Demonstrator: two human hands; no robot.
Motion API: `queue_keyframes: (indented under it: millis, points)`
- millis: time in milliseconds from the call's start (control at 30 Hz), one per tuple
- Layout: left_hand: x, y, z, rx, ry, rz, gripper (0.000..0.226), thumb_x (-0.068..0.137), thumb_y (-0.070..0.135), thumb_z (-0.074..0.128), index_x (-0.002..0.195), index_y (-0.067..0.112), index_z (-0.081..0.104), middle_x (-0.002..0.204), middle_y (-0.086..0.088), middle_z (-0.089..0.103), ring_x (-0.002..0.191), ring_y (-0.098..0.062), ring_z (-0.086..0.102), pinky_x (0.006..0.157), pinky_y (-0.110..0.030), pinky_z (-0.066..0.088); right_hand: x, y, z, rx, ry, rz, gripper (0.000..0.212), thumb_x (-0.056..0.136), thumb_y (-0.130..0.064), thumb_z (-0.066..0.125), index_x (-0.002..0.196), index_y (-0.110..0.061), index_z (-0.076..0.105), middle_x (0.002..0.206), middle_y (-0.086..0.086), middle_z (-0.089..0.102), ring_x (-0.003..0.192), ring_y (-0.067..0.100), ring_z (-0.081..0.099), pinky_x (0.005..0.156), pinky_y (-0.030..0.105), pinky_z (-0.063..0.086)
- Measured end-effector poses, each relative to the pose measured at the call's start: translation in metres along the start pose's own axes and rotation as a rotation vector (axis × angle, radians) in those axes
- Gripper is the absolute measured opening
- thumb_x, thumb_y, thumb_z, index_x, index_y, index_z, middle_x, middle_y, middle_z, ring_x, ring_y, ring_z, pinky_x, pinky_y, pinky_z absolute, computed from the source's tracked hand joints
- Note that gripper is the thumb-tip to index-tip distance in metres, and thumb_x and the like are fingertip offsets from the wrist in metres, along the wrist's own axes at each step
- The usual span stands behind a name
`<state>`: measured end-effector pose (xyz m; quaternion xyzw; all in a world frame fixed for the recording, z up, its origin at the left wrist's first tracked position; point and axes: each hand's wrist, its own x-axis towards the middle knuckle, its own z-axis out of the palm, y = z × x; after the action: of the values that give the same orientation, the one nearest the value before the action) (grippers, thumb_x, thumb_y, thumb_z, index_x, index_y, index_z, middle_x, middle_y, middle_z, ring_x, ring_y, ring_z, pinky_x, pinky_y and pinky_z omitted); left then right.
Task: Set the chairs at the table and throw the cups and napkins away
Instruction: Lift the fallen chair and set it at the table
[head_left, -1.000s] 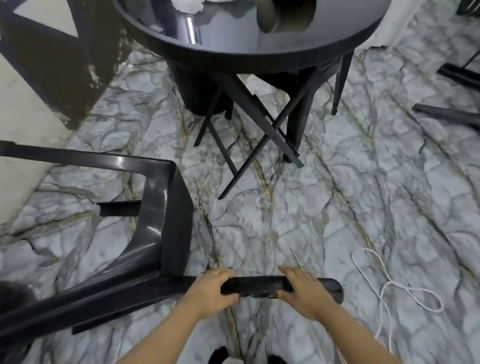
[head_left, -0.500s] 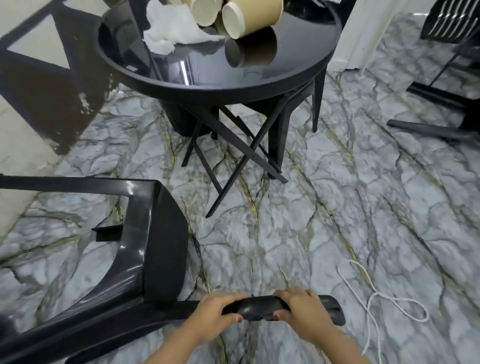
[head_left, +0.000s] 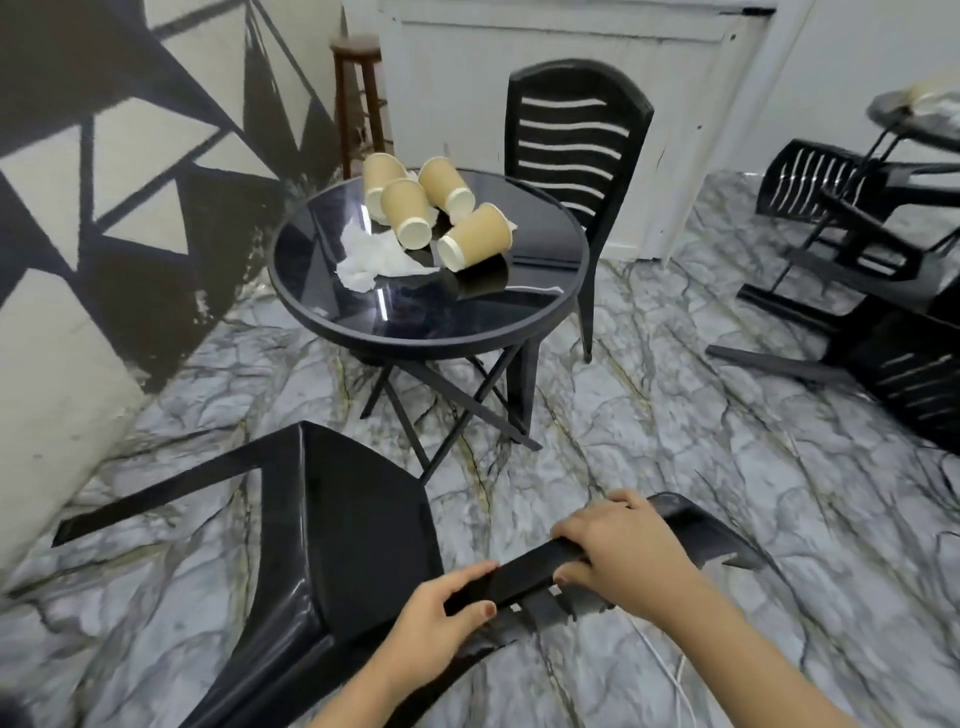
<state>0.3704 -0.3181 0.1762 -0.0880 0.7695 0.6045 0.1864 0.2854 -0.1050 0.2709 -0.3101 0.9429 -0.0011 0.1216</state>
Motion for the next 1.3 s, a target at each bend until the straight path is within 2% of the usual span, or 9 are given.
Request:
queue_keyframes:
  millis: [167, 333, 433, 667, 800, 900, 1000, 1100, 1300]
  points:
    - [-0.03, 0.018, -0.009, -0.023, 0.074, 0.051, 0.039, 0.087, 0.013, 0.064, 0.11, 0.045, 0.06, 0.103, 0.037, 0.065, 0.101, 0.011, 0.059, 0.077, 0.0, 0.04, -0.025, 0.015, -0.05, -0.012, 0.165, 0.189, 0.041, 0.083, -0.064, 0.048, 0.116, -0.042, 0.058, 0.119, -0.023, 0.06, 0.122, 0.009, 0.041, 0.111, 0.042, 0.008]
    - [-0.059, 0.015, -0.026, -0.066, 0.147, 0.08, 0.043, 0.085, 0.008, 0.066, 0.103, 0.048, 0.065, 0.108, 0.035, 0.064, 0.107, 0.011, 0.057, 0.081, 0.001, 0.04, -0.049, 0.006, -0.067, 0.667, 0.381, 0.336, 0.019, 0.07, -0.043, 0.077, 0.086, -0.045, 0.067, 0.09, -0.026, 0.068, 0.095, 0.003, 0.061, 0.082, 0.022, 0.044]
    - [-0.08, 0.007, -0.042, -0.065, 0.147, 0.065, 0.043, 0.085, 0.009, 0.066, 0.103, 0.048, 0.066, 0.111, 0.03, 0.066, 0.11, 0.008, 0.057, 0.082, 0.0, 0.041, -0.059, -0.023, -0.06, 0.974, 0.438, 0.354, 0.025, 0.072, -0.022, 0.079, 0.076, -0.045, 0.069, 0.083, -0.022, 0.072, 0.087, 0.0, 0.064, 0.072, 0.013, 0.047]
    - [-0.142, 0.025, -0.087, 0.217, 0.048, 0.137, 0.054, 0.091, 0.021, 0.058, 0.108, 0.07, 0.042, 0.116, 0.04, 0.054, 0.113, 0.017, 0.047, 0.084, 0.002, 0.036, -0.072, -0.112, -0.077, 0.875, 0.577, 0.301, 0.03, 0.069, -0.027, 0.081, 0.077, -0.051, 0.065, 0.087, -0.017, 0.069, 0.096, 0.01, 0.059, 0.094, 0.053, 0.042]
    - [-0.164, 0.072, -0.099, 0.256, 0.055, 0.311, 0.049, 0.091, 0.022, 0.058, 0.118, 0.061, 0.042, 0.125, 0.033, 0.052, 0.119, 0.012, 0.045, 0.099, -0.009, 0.037, -0.079, -0.169, -0.087, 0.78, 0.597, 0.243, 0.025, 0.068, -0.039, 0.079, 0.079, -0.053, 0.062, 0.084, -0.028, 0.063, 0.097, 0.002, 0.052, 0.097, 0.042, 0.031]
    - [-0.188, 0.094, -0.107, 0.141, 0.082, 0.36, 0.05, 0.09, 0.014, 0.058, 0.112, 0.058, 0.052, 0.117, 0.029, 0.061, 0.114, 0.008, 0.053, 0.094, -0.009, 0.041, -0.086, -0.204, -0.097, 0.724, 0.535, 0.163, 0.017, 0.072, -0.049, 0.07, 0.082, -0.056, 0.058, 0.088, -0.033, 0.06, 0.099, -0.005, 0.047, 0.091, 0.032, 0.02]
    - [-0.223, 0.086, -0.118, 0.022, 0.174, 0.362, 0.045, 0.091, 0.009, 0.057, 0.111, 0.049, 0.059, 0.116, 0.026, 0.064, 0.113, 0.005, 0.056, 0.091, -0.009, 0.043, -0.095, -0.224, -0.105, 0.721, 0.356, 0.005, 0.024, 0.081, -0.048, 0.064, 0.099, -0.059, 0.053, 0.104, -0.038, 0.056, 0.108, -0.011, 0.044, 0.104, 0.034, 0.026]
    - [-0.254, 0.069, -0.133, -0.025, 0.275, 0.361, 0.041, 0.091, 0.005, 0.055, 0.116, 0.037, 0.059, 0.12, 0.023, 0.063, 0.117, 0.002, 0.054, 0.097, -0.012, 0.041, -0.103, -0.238, -0.11, 0.754, 0.251, -0.138, 0.035, 0.086, -0.034, 0.063, 0.113, -0.055, 0.054, 0.111, -0.038, 0.057, 0.11, -0.015, 0.048, 0.1, 0.017, 0.036]
    - [-0.31, 0.041, -0.17, -0.05, 0.389, 0.378, 0.048, 0.09, 0.002, 0.056, 0.115, 0.043, 0.062, 0.121, 0.024, 0.063, 0.116, 0.004, 0.054, 0.091, -0.004, 0.04, -0.114, -0.238, -0.107, 0.829, 0.187, -0.147, 0.043, 0.087, -0.023, 0.064, 0.09, -0.066, 0.06, 0.098, -0.031, 0.067, 0.1, -0.011, 0.055, 0.084, 0.012, 0.041]
